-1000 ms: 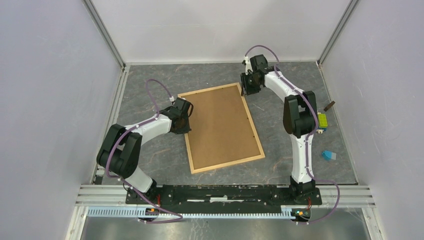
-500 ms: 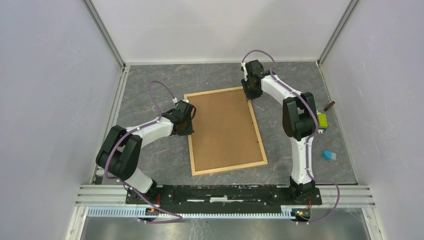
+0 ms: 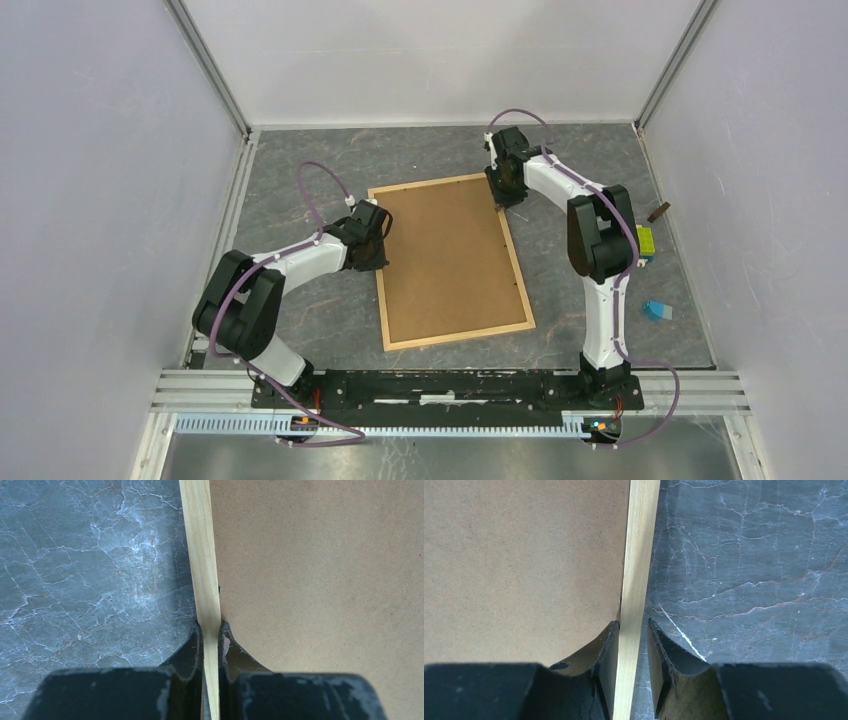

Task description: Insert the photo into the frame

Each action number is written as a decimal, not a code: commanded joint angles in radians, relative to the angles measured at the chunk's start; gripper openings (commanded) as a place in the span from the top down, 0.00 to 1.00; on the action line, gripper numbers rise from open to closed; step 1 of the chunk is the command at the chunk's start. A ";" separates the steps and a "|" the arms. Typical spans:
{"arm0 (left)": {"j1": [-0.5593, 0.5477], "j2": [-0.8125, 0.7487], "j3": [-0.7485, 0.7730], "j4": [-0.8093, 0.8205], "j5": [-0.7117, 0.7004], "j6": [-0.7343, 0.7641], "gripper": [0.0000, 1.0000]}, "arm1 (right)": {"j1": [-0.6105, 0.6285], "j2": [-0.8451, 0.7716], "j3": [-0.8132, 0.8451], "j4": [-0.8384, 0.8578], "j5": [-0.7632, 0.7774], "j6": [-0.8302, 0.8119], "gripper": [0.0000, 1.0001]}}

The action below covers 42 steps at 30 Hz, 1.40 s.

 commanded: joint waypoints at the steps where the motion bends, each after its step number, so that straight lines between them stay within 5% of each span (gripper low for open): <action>1: -0.020 0.046 -0.037 -0.081 0.039 -0.003 0.98 | -0.013 -0.040 0.070 0.010 -0.002 0.012 0.67; 42: -0.021 0.040 -0.032 -0.083 0.036 0.002 0.98 | -0.005 0.059 0.034 0.000 -0.015 0.013 0.79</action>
